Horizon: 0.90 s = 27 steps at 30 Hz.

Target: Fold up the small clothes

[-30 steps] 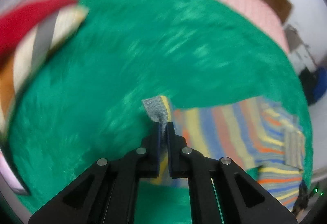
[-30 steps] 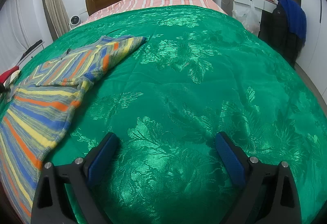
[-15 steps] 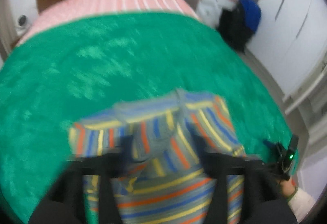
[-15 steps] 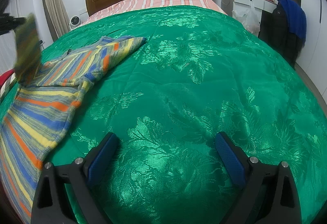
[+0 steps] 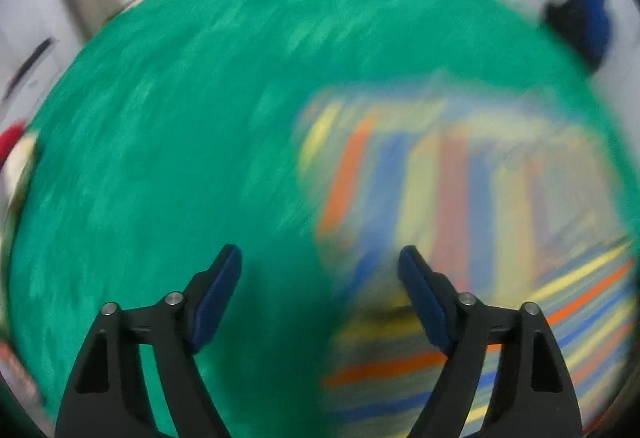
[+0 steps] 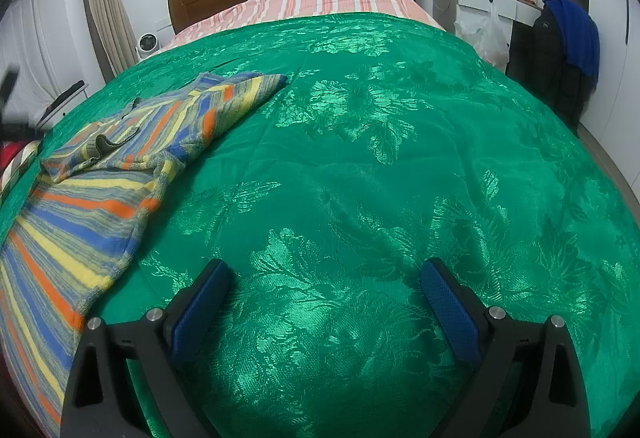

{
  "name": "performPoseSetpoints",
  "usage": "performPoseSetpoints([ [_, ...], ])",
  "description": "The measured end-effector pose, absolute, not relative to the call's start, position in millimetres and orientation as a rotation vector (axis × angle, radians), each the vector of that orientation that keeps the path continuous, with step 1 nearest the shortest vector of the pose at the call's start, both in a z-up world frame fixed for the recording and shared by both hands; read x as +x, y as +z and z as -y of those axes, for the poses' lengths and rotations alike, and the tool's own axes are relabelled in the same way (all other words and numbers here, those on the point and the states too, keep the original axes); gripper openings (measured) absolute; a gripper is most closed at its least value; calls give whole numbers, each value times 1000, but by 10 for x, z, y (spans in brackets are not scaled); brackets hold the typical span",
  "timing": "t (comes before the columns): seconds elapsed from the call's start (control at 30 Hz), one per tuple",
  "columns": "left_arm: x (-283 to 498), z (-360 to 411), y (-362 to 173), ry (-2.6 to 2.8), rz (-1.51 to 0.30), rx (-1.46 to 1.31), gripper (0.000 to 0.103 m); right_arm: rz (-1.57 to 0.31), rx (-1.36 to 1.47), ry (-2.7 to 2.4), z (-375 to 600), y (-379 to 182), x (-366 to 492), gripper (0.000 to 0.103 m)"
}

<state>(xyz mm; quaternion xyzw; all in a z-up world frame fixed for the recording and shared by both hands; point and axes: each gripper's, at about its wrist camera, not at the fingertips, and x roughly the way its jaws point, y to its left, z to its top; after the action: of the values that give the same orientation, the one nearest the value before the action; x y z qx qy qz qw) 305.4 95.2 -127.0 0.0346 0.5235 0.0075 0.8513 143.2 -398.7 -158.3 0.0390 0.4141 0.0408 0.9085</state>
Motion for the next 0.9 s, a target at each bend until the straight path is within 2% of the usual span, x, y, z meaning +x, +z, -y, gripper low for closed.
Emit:
performPoseSetpoints([
  [0.03,2934,-1150,-1423,-6,-1105,-14,81,-854,80,84,3985,-1583,1433,96],
  [0.1,2726,-1418,-1392,-12,-1028,-158,81,-854,79,84,3984,-1588,1434,96],
  [0.23,2450,-1599,-1210,1,-1012,-215,81,-859,78,84,3981,-1594,1445,96],
  [0.33,2220,-1754,-1177,19,-940,-191,93,-922,83,102,3987,-1556,1527,98],
  [0.4,2103,-1884,-1269,65,-913,-143,95,-988,75,83,3955,-1411,1607,91],
  [0.43,2064,-1958,-1375,81,-921,-139,95,-974,111,92,3914,-1242,1610,82],
  [0.5,1964,-2069,-1532,66,-885,-148,96,-919,244,182,3763,-930,1616,79],
  [0.53,1865,-2061,-1561,48,-813,-141,98,-909,348,260,3623,-804,1663,73],
  [0.57,1830,-2039,-1579,49,-787,-134,98,-927,442,329,3489,-766,1733,63],
  [0.6,1850,-2004,-1590,62,-784,-123,98,-969,545,400,3322,-787,1834,58],
  [0.67,1846,-1940,-1597,85,-787,-87,99,-1098,715,502,2867,-1005,2099,40],
  [0.83,1818,-1979,-1602,67,-768,-112,99,-1154,688,407,2227,-1362,2498,37],
  [0.9,1853,-1994,-1613,64,-764,-112,100,-1162,747,392,2123,-1497,2583,31],
])
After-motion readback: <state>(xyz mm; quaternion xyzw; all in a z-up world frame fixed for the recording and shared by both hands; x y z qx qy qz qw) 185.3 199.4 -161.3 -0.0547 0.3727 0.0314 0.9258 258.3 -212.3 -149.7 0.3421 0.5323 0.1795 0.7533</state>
